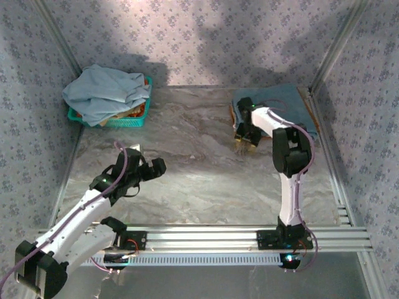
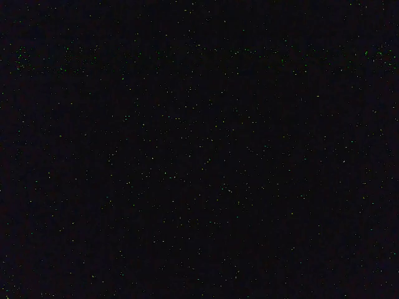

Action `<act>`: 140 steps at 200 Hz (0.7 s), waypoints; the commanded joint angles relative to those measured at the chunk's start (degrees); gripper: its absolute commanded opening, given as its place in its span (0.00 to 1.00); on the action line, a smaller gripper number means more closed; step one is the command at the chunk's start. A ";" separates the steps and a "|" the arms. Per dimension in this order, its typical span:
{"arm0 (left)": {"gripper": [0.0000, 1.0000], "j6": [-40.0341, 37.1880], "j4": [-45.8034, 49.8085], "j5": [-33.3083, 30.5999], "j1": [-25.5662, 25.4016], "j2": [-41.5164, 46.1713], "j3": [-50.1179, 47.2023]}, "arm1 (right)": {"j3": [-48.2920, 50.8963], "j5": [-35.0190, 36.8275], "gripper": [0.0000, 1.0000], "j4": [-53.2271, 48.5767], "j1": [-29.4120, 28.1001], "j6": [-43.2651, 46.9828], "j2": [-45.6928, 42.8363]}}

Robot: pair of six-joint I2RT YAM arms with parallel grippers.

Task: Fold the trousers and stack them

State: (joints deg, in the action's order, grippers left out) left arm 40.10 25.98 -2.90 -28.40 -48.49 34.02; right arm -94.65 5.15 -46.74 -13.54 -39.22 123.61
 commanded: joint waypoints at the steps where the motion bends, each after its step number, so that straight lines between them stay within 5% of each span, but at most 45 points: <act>1: 1.00 -0.85 0.28 1.35 0.89 -1.07 1.27 | -5.29 1.89 0.57 -1.90 5.67 1.96 3.79; 56: 0.99 -1.16 -0.53 2.18 1.51 -4.87 3.17 | -16.02 -6.12 0.59 -5.69 10.37 13.63 10.50; 140: 0.99 -1.83 2.72 1.93 1.70 -7.50 9.00 | -27.56 -9.98 0.59 -11.15 8.80 14.40 14.32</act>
State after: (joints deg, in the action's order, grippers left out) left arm 39.48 26.06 -1.32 -26.98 -55.94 40.25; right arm -120.49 -2.46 -54.87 -4.14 -26.00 137.82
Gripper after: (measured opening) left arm 0.994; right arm 0.592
